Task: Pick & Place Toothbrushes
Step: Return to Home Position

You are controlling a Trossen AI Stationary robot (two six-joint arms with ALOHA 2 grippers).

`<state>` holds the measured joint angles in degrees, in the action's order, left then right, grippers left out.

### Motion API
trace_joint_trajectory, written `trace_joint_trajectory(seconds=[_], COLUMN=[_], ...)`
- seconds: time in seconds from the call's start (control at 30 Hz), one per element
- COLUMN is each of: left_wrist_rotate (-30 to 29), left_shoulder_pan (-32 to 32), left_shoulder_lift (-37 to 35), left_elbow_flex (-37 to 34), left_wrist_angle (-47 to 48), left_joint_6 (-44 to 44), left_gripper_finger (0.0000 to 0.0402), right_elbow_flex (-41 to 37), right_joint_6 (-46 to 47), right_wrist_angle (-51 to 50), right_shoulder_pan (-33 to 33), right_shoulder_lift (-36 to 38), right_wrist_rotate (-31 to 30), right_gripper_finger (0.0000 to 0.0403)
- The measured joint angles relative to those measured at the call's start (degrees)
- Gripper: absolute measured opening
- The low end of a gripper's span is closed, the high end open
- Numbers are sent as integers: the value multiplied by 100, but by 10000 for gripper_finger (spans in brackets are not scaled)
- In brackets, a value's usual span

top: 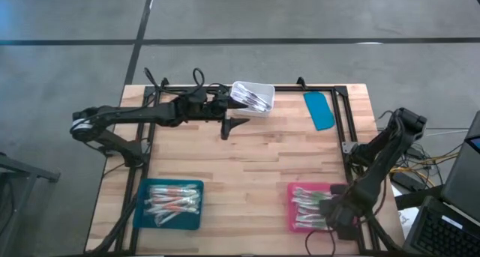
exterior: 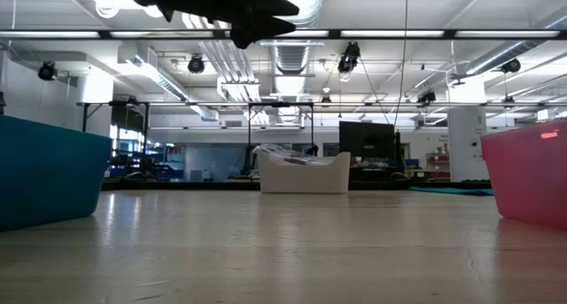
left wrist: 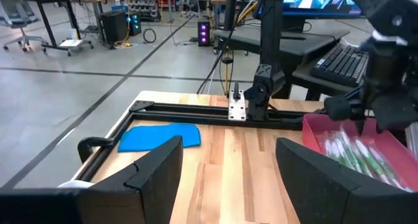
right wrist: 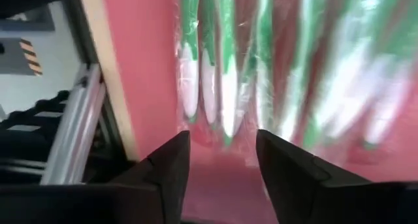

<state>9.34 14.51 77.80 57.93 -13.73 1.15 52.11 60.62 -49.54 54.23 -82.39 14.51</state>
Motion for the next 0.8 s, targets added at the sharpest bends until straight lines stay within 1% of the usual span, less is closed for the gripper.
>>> trace_joint_trajectory(seconds=[0.07, 0.13, 0.2, 0.27, 0.37, 0.47, 0.53, 0.63, 0.77, 0.8], left_wrist_rotate=[13, 31, 229, 493, 735, 754, 746, 672, 217, 80], left_shoulder_pan=[1, -12, -25, -60, -121, -227, -338, -530, -739, -776], left_shoulder_lift=[-38, -71, -74, -74, -77, -77, -77, -79, -79, -79], left_elbow_flex=[0, 0, 0, 0, 0, -11, -11, -11, -11, -11], left_wrist_angle=[61, 83, 81, 111, 184, 295, 300, 291, 328, 338], left_joint_6=[-36, 9, 35, 31, 32, 33, 72, 208, 434, 492], left_gripper_finger=[250, 250, 250, 250, 250, 250, 246, 230, 193, 181], right_elbow_flex=[172, 339, 480, 531, 551, 520, 512, 483, 334, 260], right_joint_6=[-15, -47, -251, -578, -1288, -2103, -2581, -3446, -4789, -5113], right_wrist_angle=[-329, -637, -764, -752, -746, -738, -706, -526, 336, 643], right_shoulder_pan=[-34, -58, -114, -167, -380, -785, -1129, -1693, -2488, -2699], right_shoulder_lift=[231, 502, 785, 1075, 1448, 1737, 1863, 1974, 2045, 2055], right_wrist_rotate=[-254, -807, -1576, -2501, -3818, -4580, -4928, -5208, -5183, -5060], right_gripper_finger=[173, 171, 161, 147, 122, 94, 74, 45, 13, 11])
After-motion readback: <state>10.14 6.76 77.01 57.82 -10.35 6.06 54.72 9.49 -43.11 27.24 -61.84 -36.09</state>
